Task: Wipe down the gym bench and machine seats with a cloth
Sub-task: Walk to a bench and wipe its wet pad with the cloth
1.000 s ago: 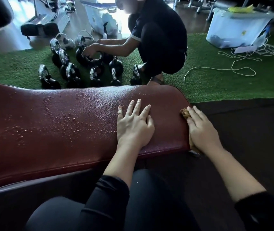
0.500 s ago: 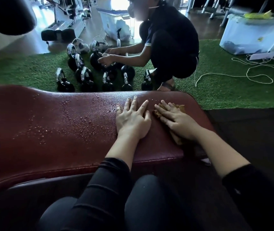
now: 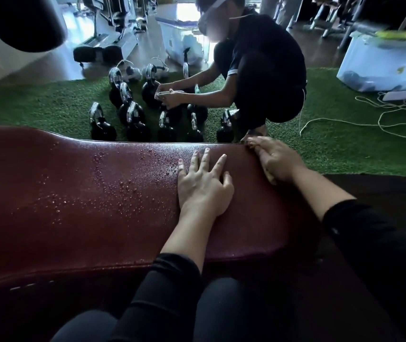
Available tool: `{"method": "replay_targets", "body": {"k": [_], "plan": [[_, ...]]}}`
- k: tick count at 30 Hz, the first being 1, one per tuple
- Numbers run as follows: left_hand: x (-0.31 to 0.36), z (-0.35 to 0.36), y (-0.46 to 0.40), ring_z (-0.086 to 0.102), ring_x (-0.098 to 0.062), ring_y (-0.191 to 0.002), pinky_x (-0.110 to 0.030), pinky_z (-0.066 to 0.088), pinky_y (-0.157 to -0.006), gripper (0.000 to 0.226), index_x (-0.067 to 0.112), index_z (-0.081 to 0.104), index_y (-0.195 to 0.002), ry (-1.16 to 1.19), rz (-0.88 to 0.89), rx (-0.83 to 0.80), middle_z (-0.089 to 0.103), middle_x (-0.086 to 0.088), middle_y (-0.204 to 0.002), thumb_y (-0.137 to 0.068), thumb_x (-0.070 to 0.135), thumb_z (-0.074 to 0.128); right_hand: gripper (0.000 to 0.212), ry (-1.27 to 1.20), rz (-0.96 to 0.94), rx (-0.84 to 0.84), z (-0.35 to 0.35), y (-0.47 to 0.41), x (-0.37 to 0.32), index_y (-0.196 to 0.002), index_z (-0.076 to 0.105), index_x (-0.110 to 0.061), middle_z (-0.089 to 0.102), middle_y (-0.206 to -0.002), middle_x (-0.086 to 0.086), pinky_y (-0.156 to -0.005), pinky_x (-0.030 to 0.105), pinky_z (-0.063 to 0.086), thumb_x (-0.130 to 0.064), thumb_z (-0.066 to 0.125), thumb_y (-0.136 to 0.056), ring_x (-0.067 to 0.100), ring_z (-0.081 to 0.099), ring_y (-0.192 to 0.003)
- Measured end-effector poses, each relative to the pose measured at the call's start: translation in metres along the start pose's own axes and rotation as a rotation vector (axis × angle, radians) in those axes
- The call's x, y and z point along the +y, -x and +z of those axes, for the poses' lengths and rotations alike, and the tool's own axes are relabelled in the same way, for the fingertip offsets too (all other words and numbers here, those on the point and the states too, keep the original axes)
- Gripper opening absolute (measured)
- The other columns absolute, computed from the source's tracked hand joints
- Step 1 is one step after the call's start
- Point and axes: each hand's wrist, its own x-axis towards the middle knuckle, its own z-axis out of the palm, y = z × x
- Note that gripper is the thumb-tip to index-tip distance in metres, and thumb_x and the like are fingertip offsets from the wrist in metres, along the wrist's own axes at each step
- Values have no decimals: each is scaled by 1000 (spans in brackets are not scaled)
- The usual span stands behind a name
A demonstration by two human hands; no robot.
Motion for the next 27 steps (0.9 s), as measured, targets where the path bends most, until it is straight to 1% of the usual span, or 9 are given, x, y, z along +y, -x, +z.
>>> {"method": "replay_targets", "body": {"k": [4, 8, 10, 13, 15, 19, 21, 24, 27], "plan": [[0, 0, 0, -4, -18, -150, -45, -7, -118, 53, 45, 9, -151, -10, 2, -7, 2, 5, -163, -99, 50, 19, 42, -13, 140, 21, -11, 32, 32, -142, 36, -29, 27, -154, 0, -115, 32, 13, -31, 35, -101, 18, 21, -142], [2, -1, 0, -5, -20, -150, -47, -7, -118, 54, 44, 7, -152, -28, 0, -14, 0, 4, -163, -100, 49, 18, 49, 119, 99, -96, -4, 75, 14, -148, 18, -33, 6, -159, -3, -117, 35, 0, -31, 31, -101, 18, 0, -146], [3, -1, 0, -6, -20, -150, -47, -7, -118, 54, 43, 7, -152, -33, 4, -17, -1, 3, -163, -100, 48, 17, 49, 167, 52, -120, 4, 80, -6, -149, 13, -35, 2, -159, -6, -116, 34, -3, -33, 27, -102, 17, -3, -146], [3, -1, 0, -6, -20, -149, -47, -7, -117, 54, 42, 7, -152, -30, 3, -17, 1, 3, -163, -100, 48, 18, 47, 98, 13, -85, 13, 57, -30, -147, 17, -39, 6, -158, -9, -116, 33, -4, -37, 28, -101, 14, -3, -146], [3, -1, 0, -5, -19, -150, -47, -7, -117, 54, 42, 9, -152, -21, 2, -13, 2, 4, -163, -100, 48, 19, 45, 79, -19, -35, 16, 32, -34, -145, 25, -37, 16, -157, -8, -116, 32, -1, -37, 31, -101, 15, 5, -146], [1, 0, -1, -3, -20, -150, -46, -6, -117, 54, 43, 10, -152, -19, 9, -5, 3, 4, -163, -100, 48, 20, 42, 21, -98, -16, 9, 1, -10, -142, 38, -30, 33, -151, -3, -115, 27, 12, -29, 38, -100, 13, 23, -141], [1, 0, -1, -3, -20, -150, -46, -6, -118, 53, 43, 10, -152, -19, 9, -3, 3, 4, -163, -100, 49, 20, 40, -20, -37, 6, -1, 3, 10, -139, 42, -29, 37, -148, -4, -114, 28, 16, -28, 38, -100, 13, 27, -139], [1, 1, -1, -3, -20, -150, -46, -6, -118, 54, 43, 10, -152, -18, 11, -7, 3, 4, -163, -99, 49, 19, 40, -5, 83, 50, -10, 24, 32, -140, 40, -27, 34, -150, 0, -114, 31, 15, -26, 37, -100, 16, 26, -140], [1, 1, -2, -3, -20, -150, -46, -6, -118, 54, 43, 9, -152, -24, 7, -7, 2, 4, -163, -99, 49, 18, 45, 36, 133, 3, -5, 53, 25, -144, 31, -29, 20, -156, 0, -118, 35, 7, -26, 36, -100, 17, 12, -144]]}}
